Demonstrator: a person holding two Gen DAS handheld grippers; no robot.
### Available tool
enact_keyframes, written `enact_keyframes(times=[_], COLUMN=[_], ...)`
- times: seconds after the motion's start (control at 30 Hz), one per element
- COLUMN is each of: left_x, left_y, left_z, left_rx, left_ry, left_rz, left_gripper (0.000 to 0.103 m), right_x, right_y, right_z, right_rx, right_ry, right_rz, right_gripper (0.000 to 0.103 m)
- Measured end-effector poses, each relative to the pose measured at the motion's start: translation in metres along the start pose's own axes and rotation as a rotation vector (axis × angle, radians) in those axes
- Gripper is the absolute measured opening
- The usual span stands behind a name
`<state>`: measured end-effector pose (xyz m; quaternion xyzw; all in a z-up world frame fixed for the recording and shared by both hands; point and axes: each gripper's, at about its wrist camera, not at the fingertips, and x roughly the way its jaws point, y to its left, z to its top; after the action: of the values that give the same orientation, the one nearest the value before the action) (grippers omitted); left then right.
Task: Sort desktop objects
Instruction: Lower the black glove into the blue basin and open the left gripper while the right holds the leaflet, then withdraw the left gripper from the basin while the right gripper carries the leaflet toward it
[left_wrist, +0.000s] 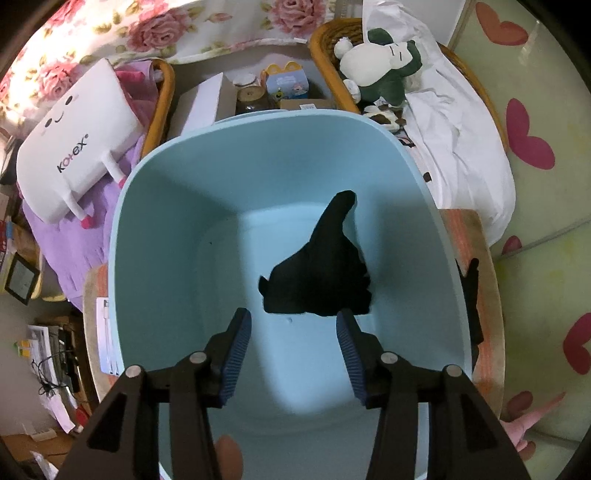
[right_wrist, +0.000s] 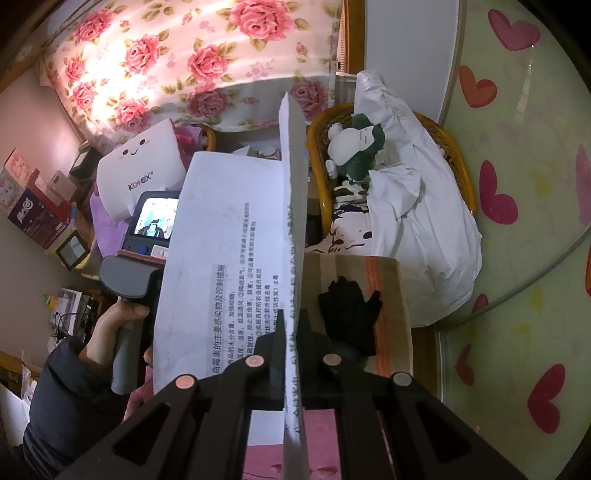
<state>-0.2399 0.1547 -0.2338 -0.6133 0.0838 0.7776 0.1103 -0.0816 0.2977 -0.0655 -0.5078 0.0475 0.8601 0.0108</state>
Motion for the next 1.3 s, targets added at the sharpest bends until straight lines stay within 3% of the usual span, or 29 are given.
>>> enact_keyframes(times=[0.67,1.3], left_x=[-0.102,-0.228], left_y=[0.02,0.025], left_z=[-0.042,-0.14], left_rx=[-0.035,-0.032], left_ry=[-0.121,-0.283], left_rz=[0.052,0.138], left_gripper=[0.051,0.051], right_x=[-0.025,-0.04], right_y=[0.003,0.04], right_z=[-0.008,-0.018], right_rx=[0.002,-0.052], right_ry=[-0.025,-0.029], right_rz=[0.005,0.055], right_gripper=[0.002,0.002])
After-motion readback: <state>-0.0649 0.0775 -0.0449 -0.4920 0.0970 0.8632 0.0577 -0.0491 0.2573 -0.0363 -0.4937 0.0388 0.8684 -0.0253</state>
